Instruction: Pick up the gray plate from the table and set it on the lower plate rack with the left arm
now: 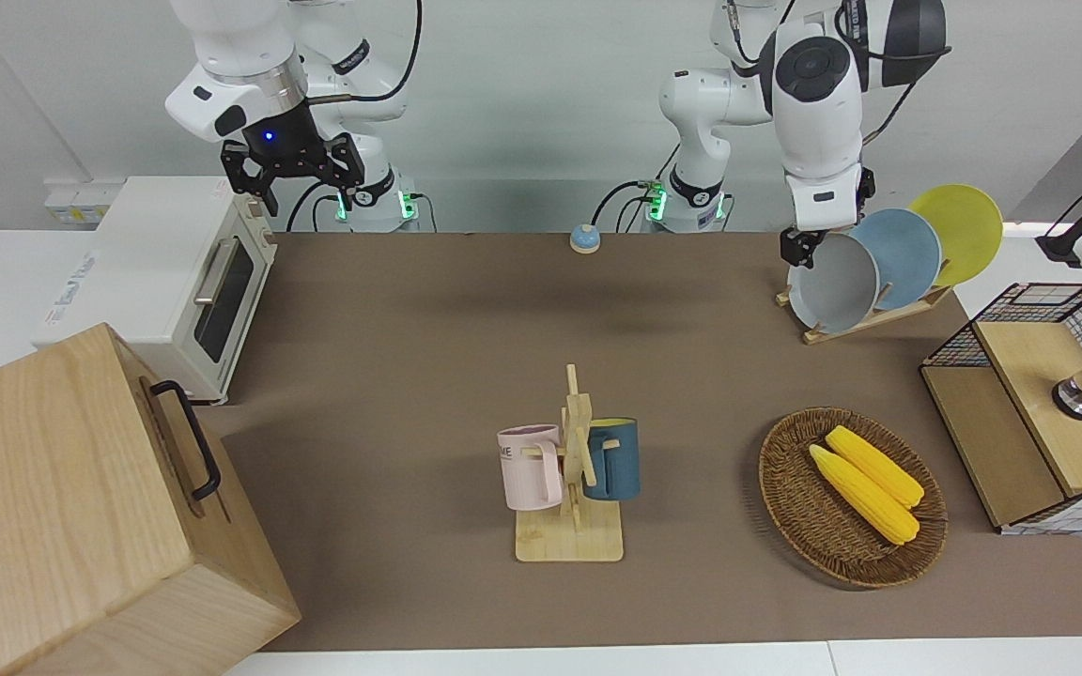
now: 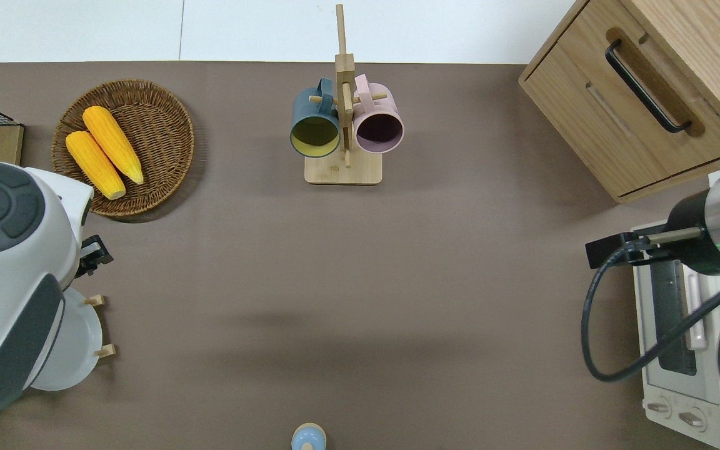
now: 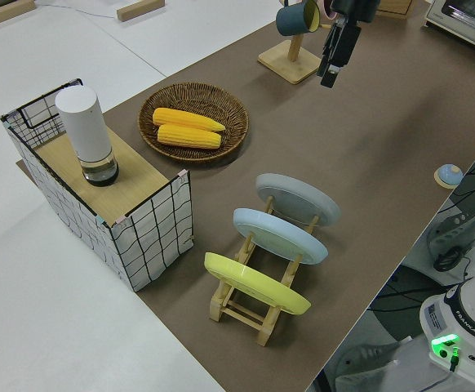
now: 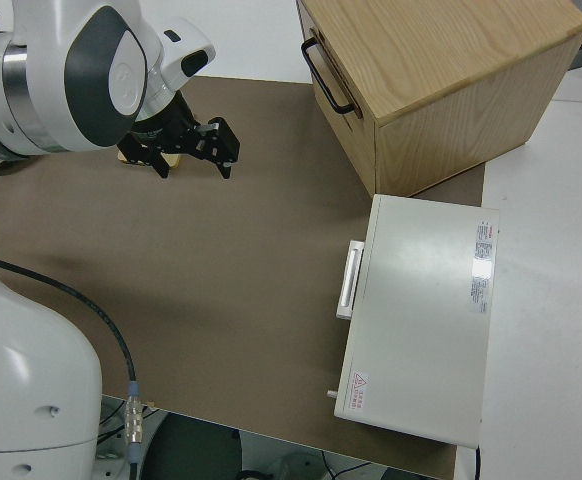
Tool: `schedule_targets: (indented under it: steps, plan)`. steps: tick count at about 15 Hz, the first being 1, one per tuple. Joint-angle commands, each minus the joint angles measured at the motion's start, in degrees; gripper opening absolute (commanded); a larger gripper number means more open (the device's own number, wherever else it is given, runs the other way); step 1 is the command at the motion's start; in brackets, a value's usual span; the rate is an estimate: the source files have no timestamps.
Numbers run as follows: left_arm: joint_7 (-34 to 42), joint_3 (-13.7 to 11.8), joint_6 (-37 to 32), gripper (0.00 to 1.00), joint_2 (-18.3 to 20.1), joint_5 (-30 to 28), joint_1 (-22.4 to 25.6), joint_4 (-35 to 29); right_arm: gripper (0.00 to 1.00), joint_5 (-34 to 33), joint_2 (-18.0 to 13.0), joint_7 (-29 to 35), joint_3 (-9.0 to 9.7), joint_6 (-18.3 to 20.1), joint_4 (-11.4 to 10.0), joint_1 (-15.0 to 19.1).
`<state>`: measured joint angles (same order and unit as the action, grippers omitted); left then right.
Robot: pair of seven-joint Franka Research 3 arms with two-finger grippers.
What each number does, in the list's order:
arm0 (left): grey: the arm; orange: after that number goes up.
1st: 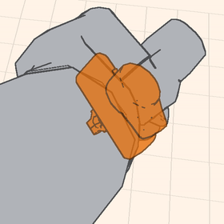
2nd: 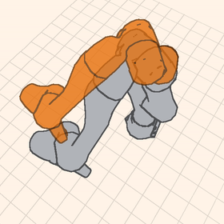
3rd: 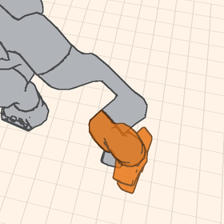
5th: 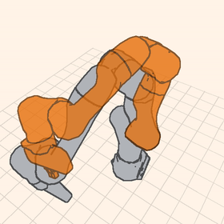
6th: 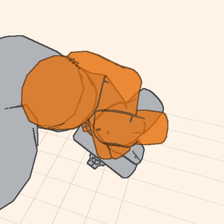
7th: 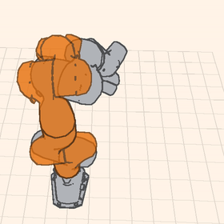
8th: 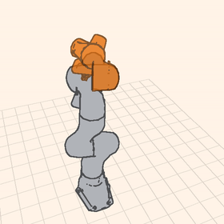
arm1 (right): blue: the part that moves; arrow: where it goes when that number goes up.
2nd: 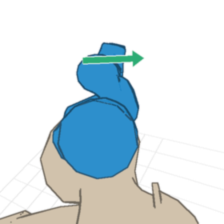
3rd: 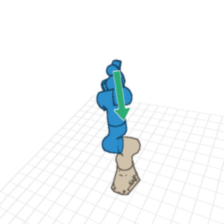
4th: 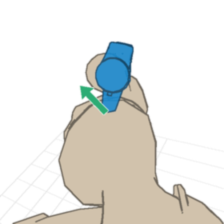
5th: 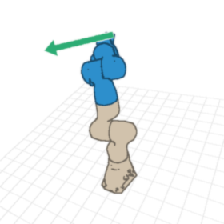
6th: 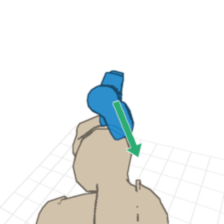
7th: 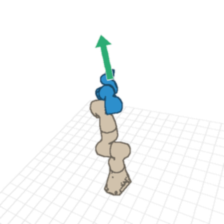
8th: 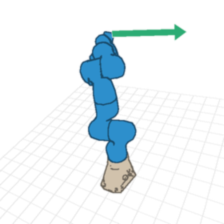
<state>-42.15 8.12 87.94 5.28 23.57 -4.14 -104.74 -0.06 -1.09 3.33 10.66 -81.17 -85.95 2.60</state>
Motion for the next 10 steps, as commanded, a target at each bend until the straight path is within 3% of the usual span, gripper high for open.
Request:
schedule_targets:
  steps: [1, 6, 10]
  plan:
    - [13.79, -0.30, -3.74, 0.99, -0.97, -10.08, -0.34, 6.46, 0.987, 0.59, -0.14, -0.08, 0.32, 0.75, 0.35, 0.56]
    - [37.54, -1.62, -3.66, 0.98, -0.62, -22.06, 0.27, 11.74, 0.990, 0.59, -0.14, -0.08, 0.32, 0.75, 0.35, 0.56]
    - [43.54, -3.46, -3.13, 0.99, -0.71, -25.66, 0.27, 12.01, 0.990, 0.59, -0.14, -0.08, 0.32, 0.75, 0.35, 0.56]
